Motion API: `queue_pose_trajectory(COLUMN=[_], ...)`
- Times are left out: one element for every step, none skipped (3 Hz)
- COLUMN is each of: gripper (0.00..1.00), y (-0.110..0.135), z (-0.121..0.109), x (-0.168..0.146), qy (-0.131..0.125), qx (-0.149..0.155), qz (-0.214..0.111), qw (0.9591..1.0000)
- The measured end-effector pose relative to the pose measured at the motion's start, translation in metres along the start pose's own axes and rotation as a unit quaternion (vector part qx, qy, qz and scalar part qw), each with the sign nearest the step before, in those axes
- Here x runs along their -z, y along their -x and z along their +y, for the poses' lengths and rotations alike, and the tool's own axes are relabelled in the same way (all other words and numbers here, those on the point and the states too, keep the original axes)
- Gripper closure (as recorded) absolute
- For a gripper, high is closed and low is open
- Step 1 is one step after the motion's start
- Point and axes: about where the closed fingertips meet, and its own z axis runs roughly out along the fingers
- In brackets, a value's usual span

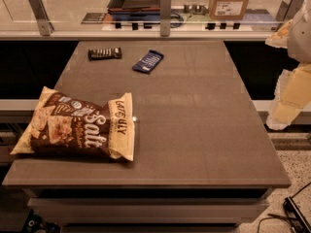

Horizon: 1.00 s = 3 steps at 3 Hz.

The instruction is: Move rxbar blueberry near brown chip bag

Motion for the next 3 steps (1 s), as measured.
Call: queue_pose_trajectory(gripper=[0.00,0.00,0.00], y=[0.000,0.002,0.015], z=[0.000,-0.003,-0.016], x=[0.000,0.003,0.009], qy=[0.000,-0.010,-0.034], qx=[0.000,0.009,0.057], qz=[0.000,0.001,0.011], qw=[1.0000,0.9999,0.9977])
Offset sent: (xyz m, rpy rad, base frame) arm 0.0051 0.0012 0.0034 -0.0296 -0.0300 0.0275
